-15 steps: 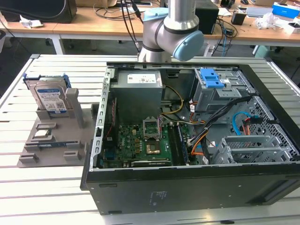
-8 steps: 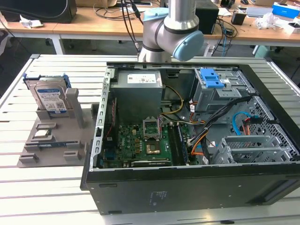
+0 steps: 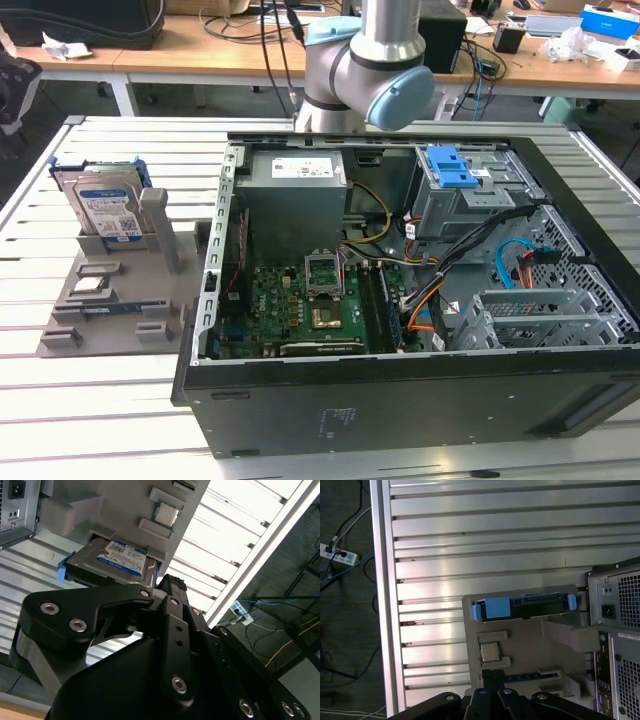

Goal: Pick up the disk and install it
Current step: 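Reach for the disk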

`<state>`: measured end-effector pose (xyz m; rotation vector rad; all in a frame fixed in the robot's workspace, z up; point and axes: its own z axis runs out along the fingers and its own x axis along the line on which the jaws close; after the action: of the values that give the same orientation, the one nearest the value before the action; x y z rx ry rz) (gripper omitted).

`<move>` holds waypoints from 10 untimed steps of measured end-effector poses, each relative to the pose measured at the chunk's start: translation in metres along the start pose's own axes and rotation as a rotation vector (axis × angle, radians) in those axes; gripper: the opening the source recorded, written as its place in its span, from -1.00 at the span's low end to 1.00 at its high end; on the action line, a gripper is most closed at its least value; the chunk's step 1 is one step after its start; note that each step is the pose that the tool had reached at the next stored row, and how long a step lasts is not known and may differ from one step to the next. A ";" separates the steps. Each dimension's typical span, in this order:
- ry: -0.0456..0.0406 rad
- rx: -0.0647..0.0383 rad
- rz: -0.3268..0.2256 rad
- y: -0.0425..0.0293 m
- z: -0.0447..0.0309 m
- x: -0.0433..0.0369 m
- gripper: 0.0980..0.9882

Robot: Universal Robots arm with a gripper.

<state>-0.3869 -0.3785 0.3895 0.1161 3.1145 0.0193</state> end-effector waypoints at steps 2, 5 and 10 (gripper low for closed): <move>0.0000 0.000 0.000 0.0016 0.0002 -0.0013 -0.98; 0.0000 0.000 0.000 0.0017 0.0002 -0.0013 -0.98; 0.0000 0.000 0.000 0.0017 0.0002 -0.0014 -0.98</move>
<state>-0.3853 -0.3769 0.3894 0.1160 3.1145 0.0187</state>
